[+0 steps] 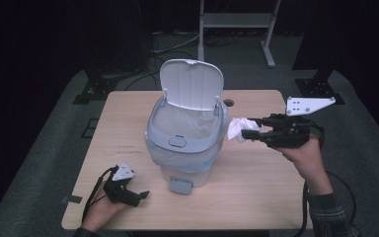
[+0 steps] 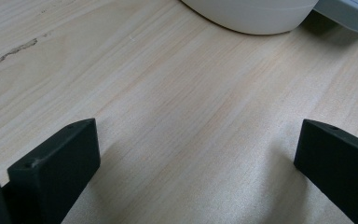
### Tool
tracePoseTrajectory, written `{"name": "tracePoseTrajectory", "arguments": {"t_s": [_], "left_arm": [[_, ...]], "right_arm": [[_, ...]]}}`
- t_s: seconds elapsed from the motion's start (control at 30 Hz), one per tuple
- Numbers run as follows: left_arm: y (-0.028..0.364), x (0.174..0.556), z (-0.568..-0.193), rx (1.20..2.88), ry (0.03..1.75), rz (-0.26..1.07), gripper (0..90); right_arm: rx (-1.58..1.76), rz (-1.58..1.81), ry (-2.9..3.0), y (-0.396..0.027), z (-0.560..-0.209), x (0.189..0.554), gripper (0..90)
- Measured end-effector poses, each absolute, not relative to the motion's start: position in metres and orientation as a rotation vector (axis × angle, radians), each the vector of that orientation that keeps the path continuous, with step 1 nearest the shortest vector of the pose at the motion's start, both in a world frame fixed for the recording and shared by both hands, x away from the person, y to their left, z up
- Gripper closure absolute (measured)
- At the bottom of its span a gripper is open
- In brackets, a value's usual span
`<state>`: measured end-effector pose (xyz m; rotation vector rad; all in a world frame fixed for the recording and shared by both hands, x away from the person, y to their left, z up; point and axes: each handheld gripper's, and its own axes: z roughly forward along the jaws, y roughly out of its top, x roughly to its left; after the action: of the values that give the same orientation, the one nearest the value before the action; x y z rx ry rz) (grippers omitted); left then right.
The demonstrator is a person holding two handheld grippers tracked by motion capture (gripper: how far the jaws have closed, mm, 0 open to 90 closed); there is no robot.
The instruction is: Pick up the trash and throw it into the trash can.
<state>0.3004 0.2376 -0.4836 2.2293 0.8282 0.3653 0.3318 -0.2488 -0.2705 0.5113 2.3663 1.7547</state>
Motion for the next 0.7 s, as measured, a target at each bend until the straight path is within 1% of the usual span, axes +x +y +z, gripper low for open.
{"name": "tracePoseTrajectory", "arguments": {"t_s": [0.33, 0.7], "left_arm": [[0.238, 0.3, -0.484, 2.23, 0.827, 0.365, 0.0], [0.238, 0.3, -0.484, 2.23, 0.828, 0.365, 0.0]], "right_arm": [[0.449, 1.797, 2.349, -0.231, -0.244, 0.341, 57.2], [0.402, 1.808, 2.354, -0.203, -0.228, 0.352, 57.3]]}}
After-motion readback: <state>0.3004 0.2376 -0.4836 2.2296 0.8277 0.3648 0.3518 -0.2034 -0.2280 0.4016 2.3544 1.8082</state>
